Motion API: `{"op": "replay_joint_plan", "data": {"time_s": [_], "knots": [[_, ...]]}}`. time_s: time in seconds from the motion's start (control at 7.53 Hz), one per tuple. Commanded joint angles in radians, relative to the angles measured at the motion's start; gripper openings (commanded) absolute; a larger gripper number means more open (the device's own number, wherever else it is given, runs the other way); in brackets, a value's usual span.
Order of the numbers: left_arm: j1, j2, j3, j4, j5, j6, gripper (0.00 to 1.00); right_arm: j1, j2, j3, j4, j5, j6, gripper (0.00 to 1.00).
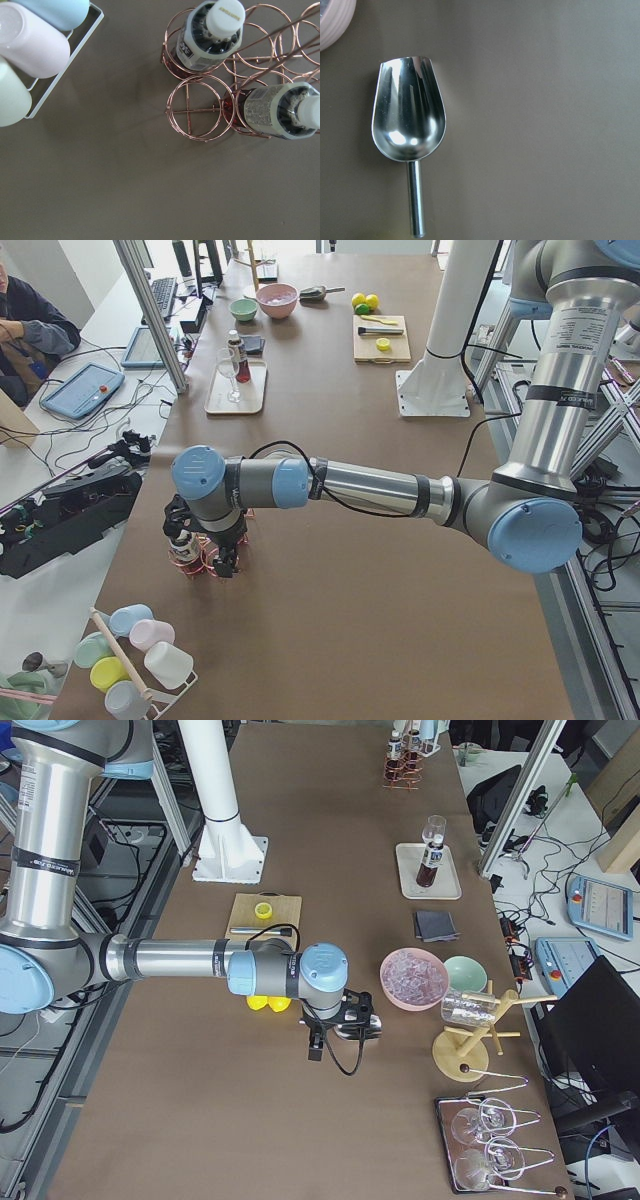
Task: Take tea from basket to plate
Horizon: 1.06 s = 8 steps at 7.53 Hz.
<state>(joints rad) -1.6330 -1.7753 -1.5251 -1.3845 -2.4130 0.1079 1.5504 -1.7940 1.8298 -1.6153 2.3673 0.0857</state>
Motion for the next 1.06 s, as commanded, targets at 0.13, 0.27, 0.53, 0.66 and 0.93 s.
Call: {"op": "replay_joint_plan", "data": {"time_s": [0.13,0.27,0.53,0.66,0.93], "knots": [[0.002,0.046,-0.018,-0.005,0.006,-0.085,0.98,-0.001,0.001,0.000,0.000,-0.002,0.000,1.00],[0.002,0.075,-0.032,-0.010,0.008,-0.082,0.98,-0.001,0.001,0.000,0.000,-0.002,0.000,1.00],[0.004,0.143,-0.037,-0.117,0.022,-0.083,0.98,-0.001,0.001,0.000,0.000,-0.002,0.000,1.00],[0.004,0.161,-0.037,-0.157,0.023,-0.086,0.98,-0.001,0.001,0.000,0.000,-0.002,0.000,1.00],[0.004,0.163,-0.043,-0.157,0.034,-0.090,0.98,-0.001,0.001,0.002,0.000,-0.002,0.000,1.00]]}}
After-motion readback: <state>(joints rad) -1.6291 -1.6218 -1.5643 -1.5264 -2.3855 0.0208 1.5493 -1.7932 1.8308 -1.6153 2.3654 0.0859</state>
